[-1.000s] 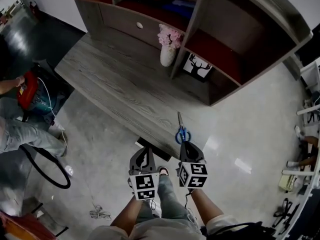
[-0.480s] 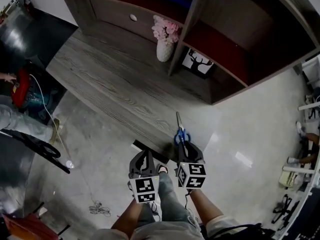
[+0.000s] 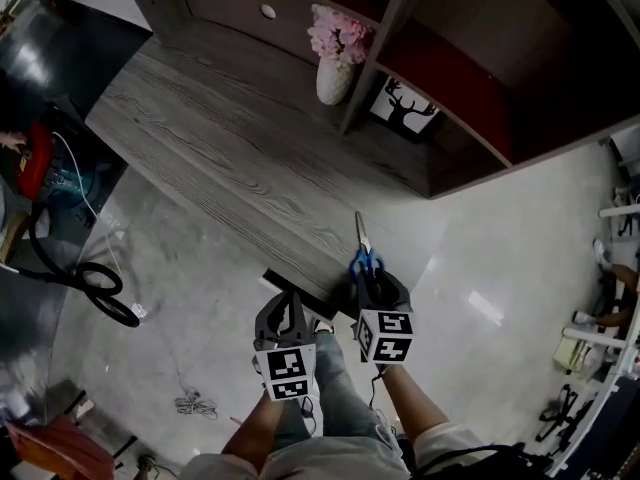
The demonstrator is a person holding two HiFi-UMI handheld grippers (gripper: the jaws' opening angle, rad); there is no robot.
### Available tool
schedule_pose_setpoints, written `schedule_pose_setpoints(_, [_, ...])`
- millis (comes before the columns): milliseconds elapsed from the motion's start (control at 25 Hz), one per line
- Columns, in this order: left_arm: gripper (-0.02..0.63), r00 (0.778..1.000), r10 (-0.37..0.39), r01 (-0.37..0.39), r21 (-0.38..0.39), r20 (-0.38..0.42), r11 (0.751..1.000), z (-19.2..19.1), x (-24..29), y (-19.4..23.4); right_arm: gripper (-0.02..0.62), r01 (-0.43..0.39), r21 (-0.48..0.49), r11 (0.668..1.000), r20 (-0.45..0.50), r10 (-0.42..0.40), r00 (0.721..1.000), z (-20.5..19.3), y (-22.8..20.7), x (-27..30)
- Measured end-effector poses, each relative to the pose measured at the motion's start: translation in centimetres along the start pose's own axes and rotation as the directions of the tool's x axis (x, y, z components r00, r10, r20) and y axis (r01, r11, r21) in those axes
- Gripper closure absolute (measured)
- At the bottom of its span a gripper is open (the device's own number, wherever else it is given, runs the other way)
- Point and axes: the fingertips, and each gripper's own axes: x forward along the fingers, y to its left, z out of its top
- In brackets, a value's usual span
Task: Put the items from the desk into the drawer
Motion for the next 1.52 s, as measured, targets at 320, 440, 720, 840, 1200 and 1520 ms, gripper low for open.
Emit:
schedule_pose_setpoints(320, [0.609, 1.000, 0.009, -0.009, -0.005, -0.015, 1.000, -0.8, 0.2, 0.5, 0.489, 0.036, -0.057, 0.998, -0.053, -0.039, 0.998, -0.6, -0.4, 1.0])
schedule_pose_setpoints(440, [0.609, 1.000, 0.015, -0.015, -0.010, -0.017, 1.000, -1.0, 0.3, 0.8, 0.500, 0.045, -0.074, 0.996, -0.062, -0.050, 0.997, -0.5, -0.3, 1.2])
schedule_pose_setpoints(720, [0.609, 1.000, 0.021, -0.022, -0.018, -0.016, 1.000, -1.2, 0.4, 1.1, 0.514, 0.058, -0.088, 0.994, -0.049, -0.063, 0.997, -0.5, -0.2, 1.3])
schedule_pose_setpoints(840, [0.609, 1.000, 0.022, -0.023, -0.023, -0.016, 0.999, -1.4, 0.2, 1.2, 0.517, 0.059, -0.088, 0.994, -0.048, -0.063, 0.997, -0.6, -0.1, 1.3])
schedule_pose_setpoints(1200, [0.610, 0.999, 0.034, -0.034, -0.027, -0.018, 0.999, -1.9, -0.8, 1.5, 0.520, 0.071, -0.034, 0.997, -0.029, -0.072, 0.997, -0.7, -0.2, 0.8])
schedule_pose_setpoints(1520, [0.609, 0.999, 0.041, -0.041, -0.032, 0.001, 0.999, -1.8, -2.3, 1.9, 0.520, 0.053, -0.039, 0.998, 0.004, -0.053, 0.999, 0.0, 1.3, -0.6])
